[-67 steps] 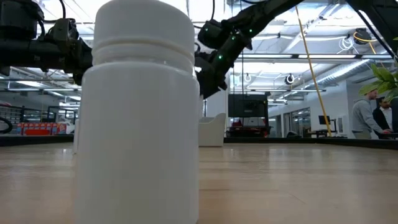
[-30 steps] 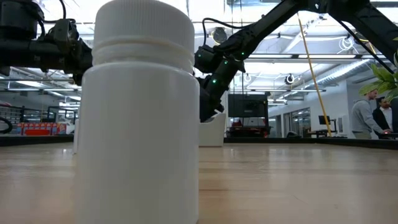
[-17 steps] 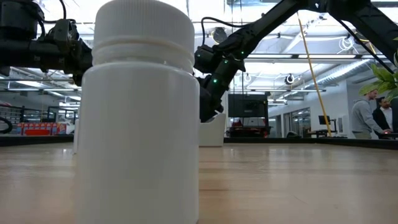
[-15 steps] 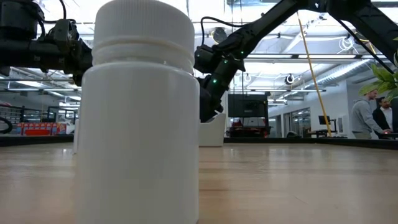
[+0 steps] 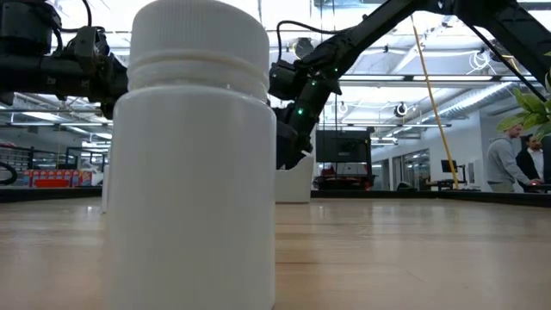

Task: Pick and place pill bottles into a basket
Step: Put the white bottle into the gray bin

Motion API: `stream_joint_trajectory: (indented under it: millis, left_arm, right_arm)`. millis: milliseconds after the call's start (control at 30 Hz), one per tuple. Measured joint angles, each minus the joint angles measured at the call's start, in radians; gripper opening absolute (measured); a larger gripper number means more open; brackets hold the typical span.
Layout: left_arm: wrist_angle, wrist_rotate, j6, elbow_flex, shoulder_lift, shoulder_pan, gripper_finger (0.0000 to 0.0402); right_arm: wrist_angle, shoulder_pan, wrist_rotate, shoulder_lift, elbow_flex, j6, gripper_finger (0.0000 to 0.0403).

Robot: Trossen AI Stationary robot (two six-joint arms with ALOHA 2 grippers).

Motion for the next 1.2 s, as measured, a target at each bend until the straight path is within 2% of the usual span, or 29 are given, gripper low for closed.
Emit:
stream_joint_trajectory:
  millis: [300, 600, 733, 967, 1067, 1200]
  left_arm:
    - [0.0, 0.0, 0.001, 0.0, 0.0, 0.0, 0.0042]
    - [0.037, 0.0, -0.022, 0.0, 0.0, 0.0, 0.0042]
    - [0.063, 0.006, -0.105, 0.0, 0.0, 0.0, 0.0042]
    - [0.061, 0.104, -0.145, 0.0, 0.0, -0.029, 0.0044]
    - [0.063, 0.098, -0.15, 0.0, 0.0, -0.071, 0.0063]
    - [0.057, 0.053, -0.168, 0.0, 0.0, -0.123, 0.0129]
  right_arm:
    - [0.012, 0.02, 0.0, -0.087, 0.001, -0.01, 0.0238]
    - [0.002, 0.079, 0.0, -0.258, 0.002, 0.009, 0.0238]
    - [0.01, 0.13, -0.003, -0.347, 0.002, 0.041, 0.0238]
    - [0.045, 0.294, -0.006, -0.494, -0.025, 0.091, 0.0238]
    - [0.16, 0.38, -0.007, -0.566, -0.115, 0.1, 0.0238]
    - [0.342, 0.482, -0.004, -0.694, -0.297, 0.134, 0.0238]
